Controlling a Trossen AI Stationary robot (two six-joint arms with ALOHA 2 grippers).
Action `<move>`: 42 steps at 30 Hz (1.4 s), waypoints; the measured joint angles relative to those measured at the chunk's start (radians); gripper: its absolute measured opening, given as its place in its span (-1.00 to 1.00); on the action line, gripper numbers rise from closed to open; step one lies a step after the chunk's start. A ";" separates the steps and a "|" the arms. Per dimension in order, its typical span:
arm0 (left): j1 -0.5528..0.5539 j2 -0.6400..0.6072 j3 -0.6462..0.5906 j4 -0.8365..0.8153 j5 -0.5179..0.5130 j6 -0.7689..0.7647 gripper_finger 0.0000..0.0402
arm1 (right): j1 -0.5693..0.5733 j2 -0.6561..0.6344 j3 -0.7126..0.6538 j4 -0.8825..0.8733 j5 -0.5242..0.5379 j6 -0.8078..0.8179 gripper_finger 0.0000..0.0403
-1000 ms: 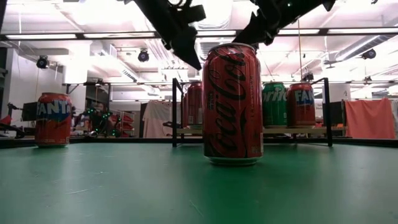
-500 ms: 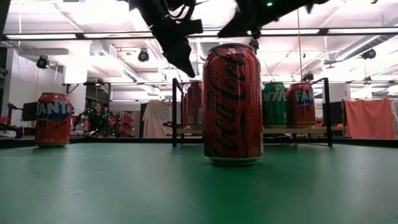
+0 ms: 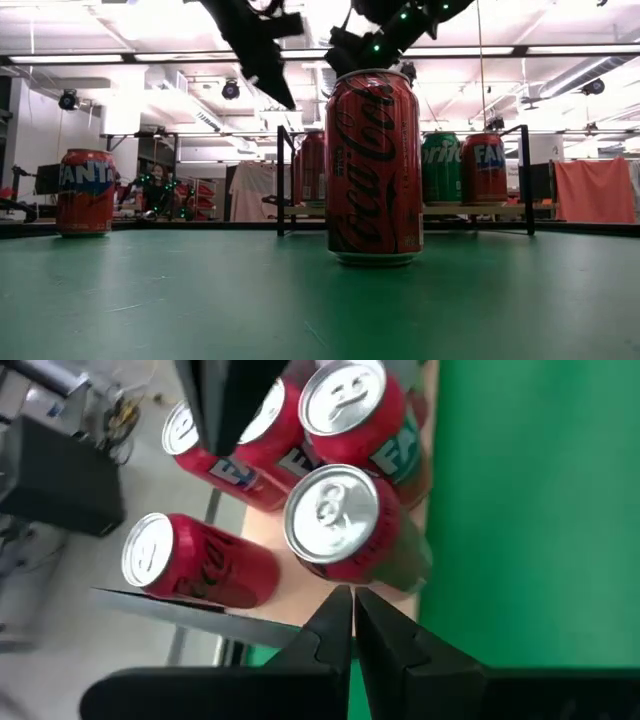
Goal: Place canned beverage on shelf
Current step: Put the red-black soda can on the shelf aligned with the other red-black soda can
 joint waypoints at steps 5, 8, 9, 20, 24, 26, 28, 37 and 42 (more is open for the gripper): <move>0.013 -0.151 -0.164 0.164 0.144 -0.004 -1.00 | -0.002 0.025 0.027 -0.045 -0.002 0.025 -0.96; 0.010 -0.211 -0.270 0.403 0.191 -0.033 -1.00 | -0.002 0.026 0.027 -0.046 -0.004 0.039 -0.96; 0.011 -0.223 -0.304 0.464 0.207 -0.039 -1.00 | -0.002 0.026 0.027 -0.046 -0.003 0.048 -0.96; 0.009 -0.131 -0.422 0.716 0.284 -0.098 -1.00 | -0.002 0.031 0.020 -0.063 -0.074 0.070 -0.95; 0.009 -0.067 -0.422 0.720 0.258 -0.115 -1.00 | 0.000 0.031 0.020 -0.061 -0.075 0.082 -0.95; 0.009 -0.043 -0.422 0.722 0.219 -0.118 -1.00 | 0.000 0.031 0.019 -0.059 -0.073 0.081 -0.95; 0.009 -0.029 -0.418 0.722 0.199 -0.120 -1.00 | 0.000 0.038 0.018 -0.046 -0.071 0.081 -0.95; 0.009 0.010 -0.392 0.717 0.198 -0.135 -1.00 | -0.020 0.104 0.015 0.025 -0.071 0.054 -0.96; 0.013 0.011 -0.392 0.724 0.170 -0.135 -1.00 | -0.031 0.109 0.015 0.013 -0.071 0.066 -0.95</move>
